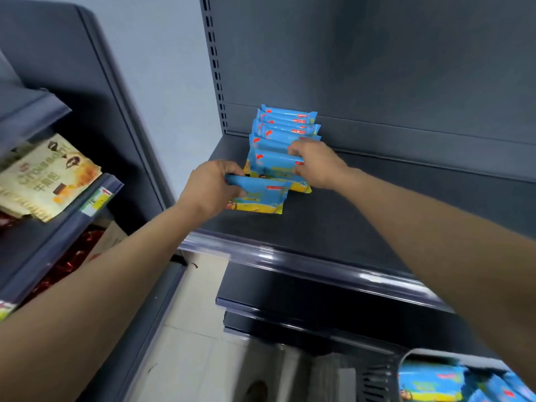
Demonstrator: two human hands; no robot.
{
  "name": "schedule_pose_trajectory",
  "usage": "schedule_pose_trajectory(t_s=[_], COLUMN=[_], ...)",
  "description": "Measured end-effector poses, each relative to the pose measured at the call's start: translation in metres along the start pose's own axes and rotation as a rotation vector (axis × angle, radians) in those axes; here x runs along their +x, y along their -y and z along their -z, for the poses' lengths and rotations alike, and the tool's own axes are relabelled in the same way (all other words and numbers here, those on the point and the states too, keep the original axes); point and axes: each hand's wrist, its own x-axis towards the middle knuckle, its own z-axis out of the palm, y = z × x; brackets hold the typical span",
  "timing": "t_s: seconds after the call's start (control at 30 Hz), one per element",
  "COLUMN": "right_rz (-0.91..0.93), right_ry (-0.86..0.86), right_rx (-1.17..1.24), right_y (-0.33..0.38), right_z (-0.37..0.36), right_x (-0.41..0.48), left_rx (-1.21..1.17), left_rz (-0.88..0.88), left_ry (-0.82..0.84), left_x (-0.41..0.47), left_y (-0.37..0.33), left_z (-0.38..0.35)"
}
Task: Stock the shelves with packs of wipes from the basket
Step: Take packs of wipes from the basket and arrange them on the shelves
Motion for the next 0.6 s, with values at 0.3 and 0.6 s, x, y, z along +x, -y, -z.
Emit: schedule_pose_trajectory(t_s=[0.3, 0.6], right_rz=[0.021, -0.047], right_ry=[-0.146, -0.119], right_rx=[-0.173, 0.034], right_y=[-0.006, -0.020], right_z=[0.002, 0.009], right_x=[0.038, 0.035], left_rx=[0.029, 0.275], left_rz=[-0.052, -0.176], left_ry=[0.080, 0.057], left_x=[0.050, 0.093], left_y=[0.013, 0.004], left_z=[-0.005, -0.022])
